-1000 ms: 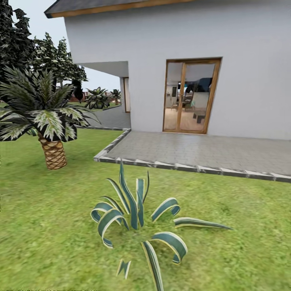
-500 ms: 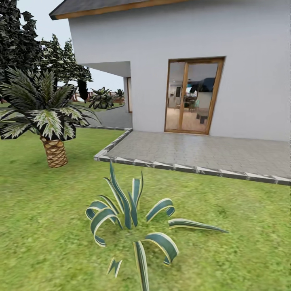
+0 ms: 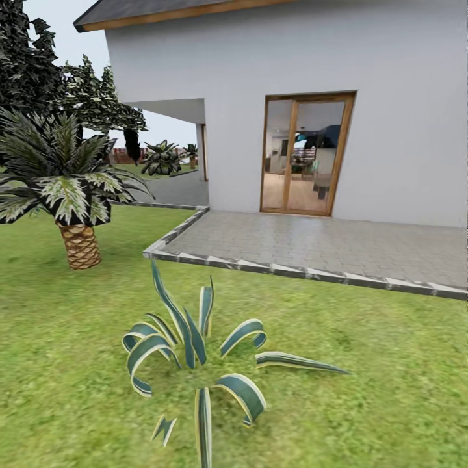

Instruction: Take the three Easter eggs out of the wicker basket on the lawn in the garden, then place them on the lawn next to a single tree (choose any tree) so that all three eggs are next to the same tree and none are left in the basket.

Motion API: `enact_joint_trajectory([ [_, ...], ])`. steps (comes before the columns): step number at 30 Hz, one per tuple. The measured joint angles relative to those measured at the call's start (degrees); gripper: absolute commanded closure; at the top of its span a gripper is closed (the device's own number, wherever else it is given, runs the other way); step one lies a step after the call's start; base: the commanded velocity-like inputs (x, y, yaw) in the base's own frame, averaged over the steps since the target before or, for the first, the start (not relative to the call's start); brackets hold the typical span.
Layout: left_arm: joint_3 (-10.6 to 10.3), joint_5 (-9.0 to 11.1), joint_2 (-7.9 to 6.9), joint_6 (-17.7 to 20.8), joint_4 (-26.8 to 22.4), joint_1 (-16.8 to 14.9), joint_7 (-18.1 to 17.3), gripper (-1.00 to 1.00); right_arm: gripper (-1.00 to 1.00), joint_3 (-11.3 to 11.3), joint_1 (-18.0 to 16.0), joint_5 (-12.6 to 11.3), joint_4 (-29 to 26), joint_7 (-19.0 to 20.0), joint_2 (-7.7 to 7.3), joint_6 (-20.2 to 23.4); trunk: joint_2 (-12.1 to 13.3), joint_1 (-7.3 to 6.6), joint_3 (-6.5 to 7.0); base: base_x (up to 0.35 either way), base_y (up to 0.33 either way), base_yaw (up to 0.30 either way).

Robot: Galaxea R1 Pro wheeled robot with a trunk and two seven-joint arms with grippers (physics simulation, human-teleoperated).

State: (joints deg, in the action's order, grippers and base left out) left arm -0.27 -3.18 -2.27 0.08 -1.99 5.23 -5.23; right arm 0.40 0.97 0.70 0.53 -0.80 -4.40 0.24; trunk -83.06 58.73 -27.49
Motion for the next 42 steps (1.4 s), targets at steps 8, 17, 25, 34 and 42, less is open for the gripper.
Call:
enact_joint_trajectory([
  [8,0.0,0.0,0.0,0.0,0.0,0.0,0.0,-1.0,-1.0,0.0,0.0,0.0,0.0,0.0,0.0,0.0,0.0,0.0,0.0,0.0,-0.301,0.0],
  [17,0.1,0.0,0.0,0.0,-0.1,0.0,0.0,-1.0,-1.0,0.0,0.0,0.0,0.0,0.0,0.0,0.0,0.0,0.0,0.0,0.0,-0.3,0.0],
  [25,0.0,0.0,0.0,0.0,-0.1,0.0,0.0,-1.0,-1.0,0.0,0.0,0.0,0.0,0.0,0.0,0.0,0.0,0.0,0.0,0.0,-0.3,0.0],
  [34,0.1,0.0,0.0,0.0,-0.1,0.0,0.0,-1.0,-1.0,0.1,0.0,0.0,0.0,0.0,0.0,0.0,0.0,0.0,0.0,0.0,-0.301,0.0],
  [42,0.1,0.0,0.0,0.0,-0.1,0.0,0.0,-1.0,-1.0,0.1,0.0,0.1,0.0,0.0,0.0,0.0,0.0,0.0,0.0,0.0,-0.3,0.0],
])
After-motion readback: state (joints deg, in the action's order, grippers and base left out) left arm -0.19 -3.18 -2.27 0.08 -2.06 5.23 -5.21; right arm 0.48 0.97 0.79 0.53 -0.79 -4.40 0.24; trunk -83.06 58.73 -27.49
